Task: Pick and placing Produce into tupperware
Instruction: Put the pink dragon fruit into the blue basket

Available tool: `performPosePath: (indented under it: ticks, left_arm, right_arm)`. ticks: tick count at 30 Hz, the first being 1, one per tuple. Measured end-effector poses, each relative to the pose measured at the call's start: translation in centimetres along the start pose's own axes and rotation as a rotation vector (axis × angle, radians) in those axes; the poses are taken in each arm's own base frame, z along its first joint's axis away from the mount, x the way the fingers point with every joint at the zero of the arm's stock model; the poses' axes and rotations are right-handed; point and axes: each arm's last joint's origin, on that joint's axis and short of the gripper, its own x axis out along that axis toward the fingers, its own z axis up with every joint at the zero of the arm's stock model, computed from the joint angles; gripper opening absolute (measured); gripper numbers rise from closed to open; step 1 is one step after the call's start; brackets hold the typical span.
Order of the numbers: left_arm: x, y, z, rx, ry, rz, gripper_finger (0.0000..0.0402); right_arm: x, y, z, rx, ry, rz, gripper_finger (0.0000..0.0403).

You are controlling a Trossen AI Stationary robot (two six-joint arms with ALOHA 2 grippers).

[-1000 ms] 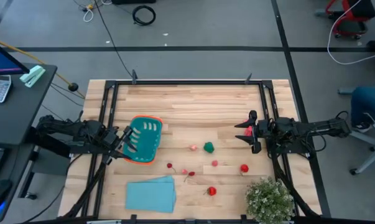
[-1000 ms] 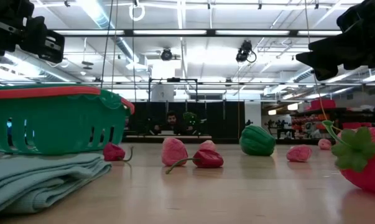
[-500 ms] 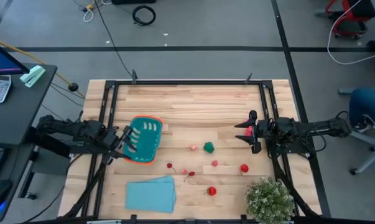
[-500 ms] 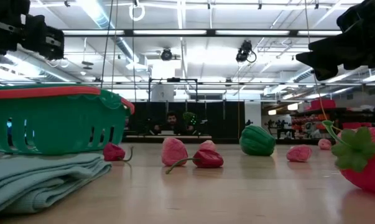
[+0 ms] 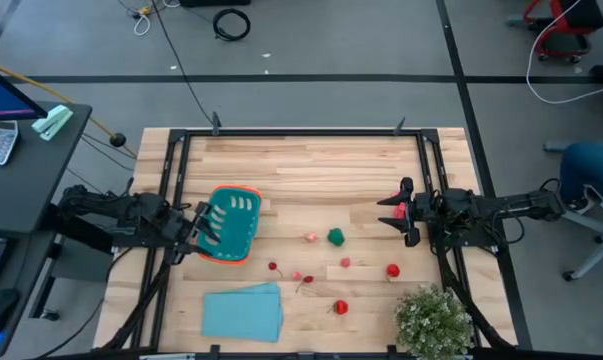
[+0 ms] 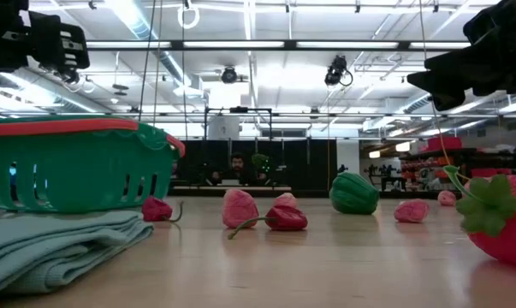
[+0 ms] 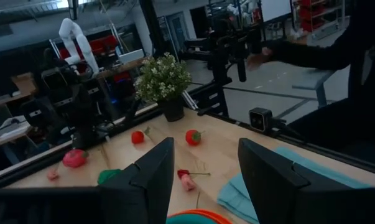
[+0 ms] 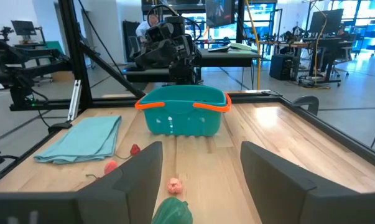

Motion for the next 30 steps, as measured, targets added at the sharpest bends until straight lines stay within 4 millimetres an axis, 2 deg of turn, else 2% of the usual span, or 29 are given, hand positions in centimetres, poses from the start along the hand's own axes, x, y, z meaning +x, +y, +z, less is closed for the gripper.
performPosePath:
  ticks: [2, 7, 10, 12, 15, 18, 23, 26, 30]
  left_arm:
    - [0.0, 0.1, 0.2, -0.032, -0.026, 0.006, 0.0181]
    - [-0.1, 0.3, 1.2, -0.302, -0.129, 0.005, 0.0186]
    - [-0.1, 0.4, 1.7, -0.396, -0.175, 0.000, 0.0187]
    - [-0.2, 0.4, 2.0, -0.425, -0.209, -0.002, 0.0185]
    - [-0.2, 0.5, 2.2, -0.442, -0.230, -0.004, 0.0182]
    - [-0.3, 0.5, 2.2, -0.431, -0.234, 0.009, 0.0181]
    - [-0.3, 0.7, 2.4, -0.387, -0.252, 0.082, 0.0182]
    - [-0.3, 0.9, 2.3, -0.367, -0.248, 0.140, 0.0178]
    - [-0.3, 0.9, 2.3, -0.355, -0.245, 0.153, 0.0173]
  right_arm:
    - [0.0, 0.0, 0.0, 0.000, 0.000, 0.001, 0.0226]
    - [0.0, 0.0, 0.0, 0.000, -0.001, 0.001, 0.0226]
    - [0.0, 0.0, 0.0, -0.001, -0.001, 0.000, 0.0226]
    - [0.0, 0.0, 0.1, 0.038, -0.011, 0.002, 0.0226]
    - [0.0, 0.0, 0.9, 0.208, -0.089, 0.015, 0.0226]
    - [-0.1, 0.1, 1.6, 0.244, -0.165, 0.028, 0.0226]
    - [-0.1, 0.1, 1.5, 0.352, -0.154, 0.040, 0.0226]
    - [0.0, -0.1, 1.8, 0.309, -0.172, -0.017, 0.0226]
    - [-0.3, -0.5, 3.9, 0.086, -0.232, -0.141, 0.0225]
